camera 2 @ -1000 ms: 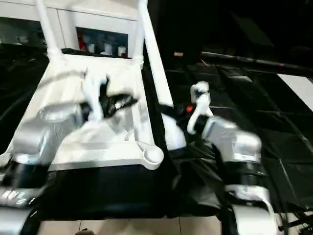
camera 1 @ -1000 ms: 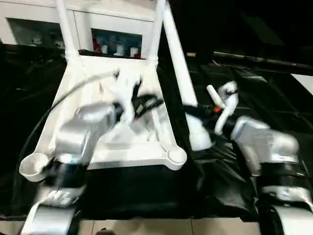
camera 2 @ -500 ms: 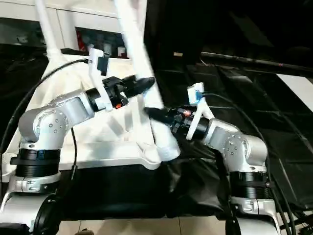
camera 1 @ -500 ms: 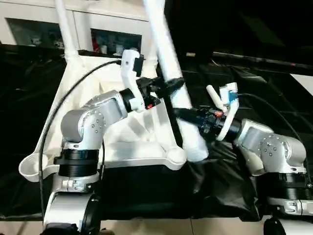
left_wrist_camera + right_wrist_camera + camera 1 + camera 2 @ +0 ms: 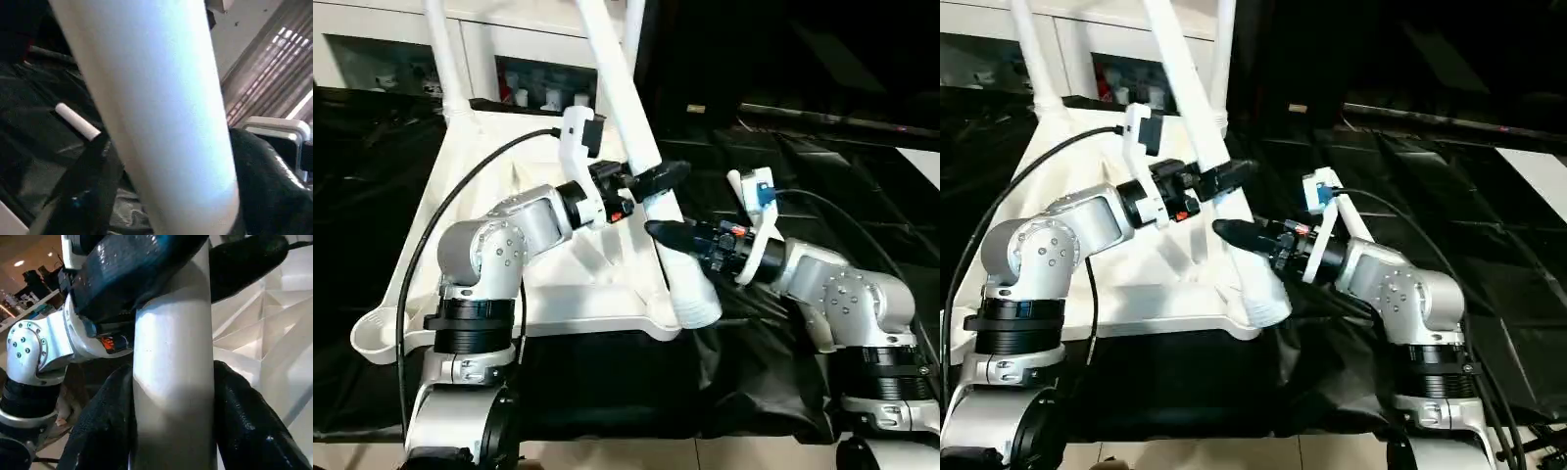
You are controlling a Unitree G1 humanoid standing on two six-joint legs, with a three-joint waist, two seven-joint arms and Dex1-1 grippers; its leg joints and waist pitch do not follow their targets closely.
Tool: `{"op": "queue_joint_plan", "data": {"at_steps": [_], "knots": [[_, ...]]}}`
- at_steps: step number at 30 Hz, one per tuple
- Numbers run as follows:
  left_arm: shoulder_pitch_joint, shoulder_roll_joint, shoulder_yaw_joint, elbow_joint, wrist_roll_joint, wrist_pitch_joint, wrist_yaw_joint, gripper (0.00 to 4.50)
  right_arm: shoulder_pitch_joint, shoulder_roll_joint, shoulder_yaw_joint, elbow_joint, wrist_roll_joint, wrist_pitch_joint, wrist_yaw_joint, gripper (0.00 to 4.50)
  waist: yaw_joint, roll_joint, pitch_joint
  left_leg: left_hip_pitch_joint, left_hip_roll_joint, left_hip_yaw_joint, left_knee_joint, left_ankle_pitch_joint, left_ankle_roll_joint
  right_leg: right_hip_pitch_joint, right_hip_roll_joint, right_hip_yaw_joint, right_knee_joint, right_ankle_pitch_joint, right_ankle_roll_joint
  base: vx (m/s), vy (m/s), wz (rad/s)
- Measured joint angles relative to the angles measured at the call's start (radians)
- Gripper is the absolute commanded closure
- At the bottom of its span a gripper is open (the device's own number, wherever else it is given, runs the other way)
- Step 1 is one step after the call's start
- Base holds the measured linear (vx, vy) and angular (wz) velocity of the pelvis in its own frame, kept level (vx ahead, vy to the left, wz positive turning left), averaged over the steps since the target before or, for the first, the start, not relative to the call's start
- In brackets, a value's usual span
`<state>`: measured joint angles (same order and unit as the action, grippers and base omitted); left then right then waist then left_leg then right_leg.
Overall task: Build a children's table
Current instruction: Pick table leg
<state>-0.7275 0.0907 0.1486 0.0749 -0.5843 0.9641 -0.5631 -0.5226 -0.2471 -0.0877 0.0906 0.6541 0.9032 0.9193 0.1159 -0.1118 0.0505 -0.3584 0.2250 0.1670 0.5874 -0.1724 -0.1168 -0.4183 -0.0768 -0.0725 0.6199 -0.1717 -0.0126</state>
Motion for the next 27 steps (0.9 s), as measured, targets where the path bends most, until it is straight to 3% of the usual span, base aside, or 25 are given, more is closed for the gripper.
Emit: {"op": "queue_joint_plan", "data": {"at_steps": [8,10,23,24,27], "knots": [[-0.005,-0.013,0.05,0.008,-0.051,0.039,0.024,1.9,-0.005,0.0,0.011,0.002,-0.003,-0.014,-0.017,2.67,-0.001,0.0,0.0,-0.001,0.0,0.0,-0.001,0.0,0.0,0.0,0.0,0.0,-0.004,0.002,0.001,0.0,0.0,0.0],[-0.01,-0.015,0.055,0.014,-0.052,0.042,0.029,2.19,-0.009,0.0,0.012,0.004,-0.006,-0.017,-0.019,2.67,0.0,0.0,0.0,-0.001,0.0,0.0,-0.001,0.0,0.001,0.0,0.0,0.0,-0.005,0.002,0.001,0.0,0.0,0.0],[-0.022,-0.019,0.091,0.023,-0.095,0.075,0.052,2.54,-0.02,0.0,0.033,0.011,-0.02,-0.059,-0.022,2.68,0.0,0.0,0.0,-0.002,0.0,0.0,-0.001,-0.001,0.001,0.0,0.0,0.0,-0.006,0.003,0.001,0.0,0.0,0.0],[-0.024,-0.015,0.087,0.025,-0.096,0.073,0.055,2.55,-0.021,0.0,0.034,0.013,-0.02,-0.061,-0.023,2.12,0.0,0.0,0.0,-0.002,0.0,0.0,-0.001,-0.001,0.001,0.0,0.0,0.0,-0.006,0.003,0.001,0.0,0.0,0.0],[-0.029,0.025,0.024,0.023,-0.064,0.044,0.047,2.56,-0.027,0.001,0.039,0.033,-0.021,-0.061,-0.037,1.96,0.0,0.0,0.0,-0.002,0.0,0.0,-0.001,-0.001,0.001,0.001,0.0,0.0,-0.006,0.003,0.001,0.0,0.0,0.0]]}}
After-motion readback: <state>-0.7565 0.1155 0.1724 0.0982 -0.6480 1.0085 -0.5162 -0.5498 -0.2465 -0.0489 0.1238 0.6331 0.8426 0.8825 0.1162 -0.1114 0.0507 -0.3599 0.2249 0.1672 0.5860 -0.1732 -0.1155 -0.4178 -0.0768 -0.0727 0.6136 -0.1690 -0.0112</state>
